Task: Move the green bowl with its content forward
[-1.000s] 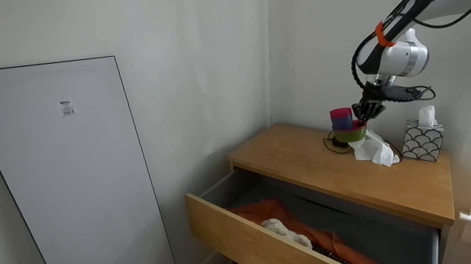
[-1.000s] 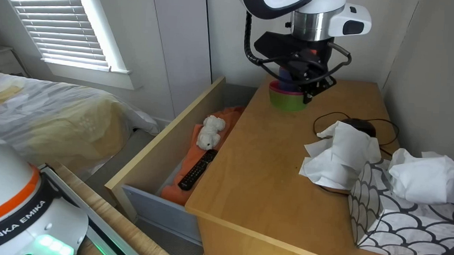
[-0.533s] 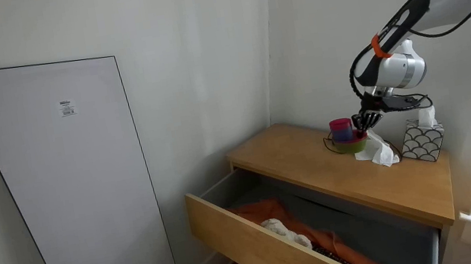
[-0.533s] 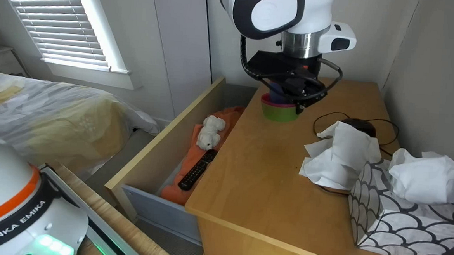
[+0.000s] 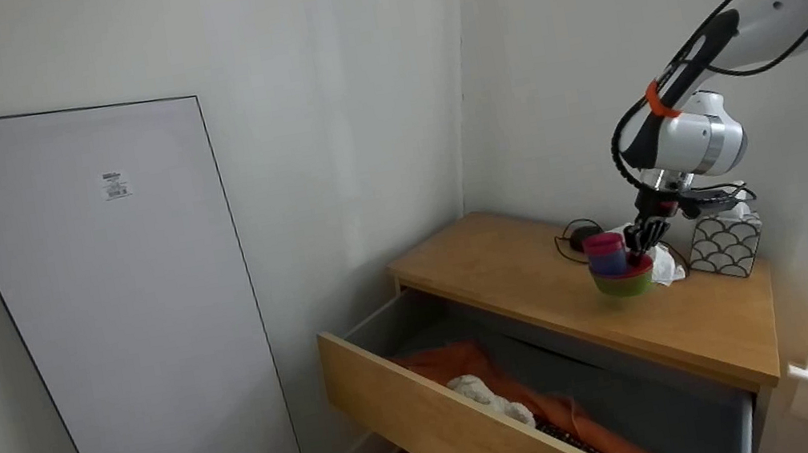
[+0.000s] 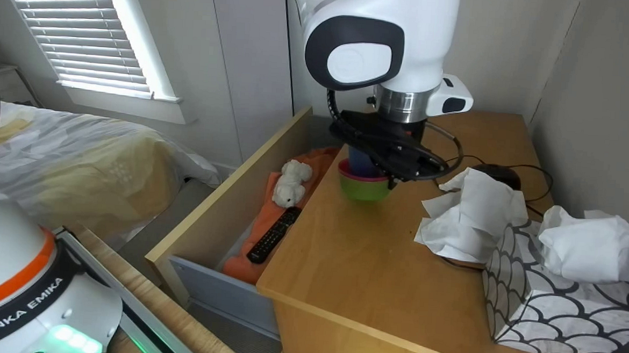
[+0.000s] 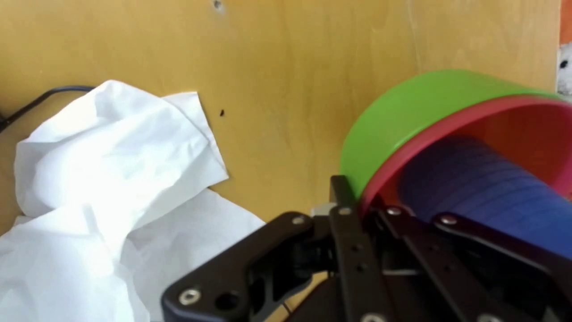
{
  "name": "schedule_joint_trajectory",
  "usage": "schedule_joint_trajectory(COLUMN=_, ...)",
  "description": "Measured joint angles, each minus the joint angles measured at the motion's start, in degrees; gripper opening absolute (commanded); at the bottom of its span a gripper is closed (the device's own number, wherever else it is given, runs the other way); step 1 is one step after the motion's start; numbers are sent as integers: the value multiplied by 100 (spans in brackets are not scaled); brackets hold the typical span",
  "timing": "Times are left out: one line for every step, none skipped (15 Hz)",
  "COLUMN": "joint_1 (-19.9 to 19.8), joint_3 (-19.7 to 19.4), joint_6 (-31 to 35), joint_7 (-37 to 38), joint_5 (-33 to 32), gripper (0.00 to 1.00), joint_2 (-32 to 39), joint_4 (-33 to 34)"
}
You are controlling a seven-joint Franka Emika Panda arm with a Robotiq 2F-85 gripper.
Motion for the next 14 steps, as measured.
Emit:
schedule_joint_trajectory(joint_1=-14, joint_3=11, joint_6=0, joint_7=-210, joint_5=32, gripper=2, joint_2=0, joint_4=-67)
schedule_joint_trajectory(joint_1=-21, joint_3=13, joint_6=0, joint_7=-396, joint_5=51, gripper=2, joint_2=1, joint_4=-129)
schedule_joint_trajectory(joint_1=-31, joint_3=13, joint_6=0, joint_7=-559, joint_5=61, gripper=2, joint_2=3, joint_4=-191)
schedule_joint_trajectory(joint_1=-41, joint_3=12, joint_6=0, joint_7=-710, joint_5=74, gripper=2, joint_2=7, joint_4=-249)
schedule_joint_trajectory(joint_1=-52, joint_3=12, joint_6=0, joint_7=-851, joint_5=91, gripper=2, joint_2=8, joint_4=-308)
schedule_joint_trajectory(joint_1=-60, joint_3=12, joint_6=0, joint_7=-979, joint_5=110, gripper=11, joint_2=9, joint_4=-362)
schedule_joint_trajectory(joint_1=-62, joint_3=12, joint_6=0, joint_7=-1102, joint_5=152, gripper=32, joint_2=3, joint_4=-394)
schedule_joint_trajectory(joint_1=-62, joint_3=13, joint_6=0, joint_7=-1209, joint_5=202, gripper=39, joint_2=-6, joint_4=-409)
schedule_joint_trajectory(joint_1=-62, joint_3=13, joint_6=0, joint_7=-1307, joint_5=235, gripper=46, joint_2=-7, joint_4=-427)
schedule_joint_trajectory(joint_1=-62, joint_3=13, joint_6=0, joint_7=-1393, joint_5=265, gripper=52, joint_2=-7, joint_4=-447)
schedule_joint_trajectory(joint_1=-62, joint_3=13, joint_6=0, joint_7=-1475, joint_5=298, gripper=61, joint_2=-7, joint_4=-458)
schedule_joint_trajectory(joint_1=-62, joint_3=12, joint_6=0, joint_7=-1548, joint_5=321, gripper=68, joint_2=-9, joint_4=-458)
schedule_joint_trajectory(joint_1=-63, joint_3=11, joint_6=0, joint_7=-1598, joint_5=332, gripper=76, joint_2=-18, joint_4=-457)
schedule_joint_trajectory(joint_1=-64, joint_3=5, joint_6=0, joint_7=-1639, joint_5=333, gripper=83, joint_2=-35, joint_4=-451)
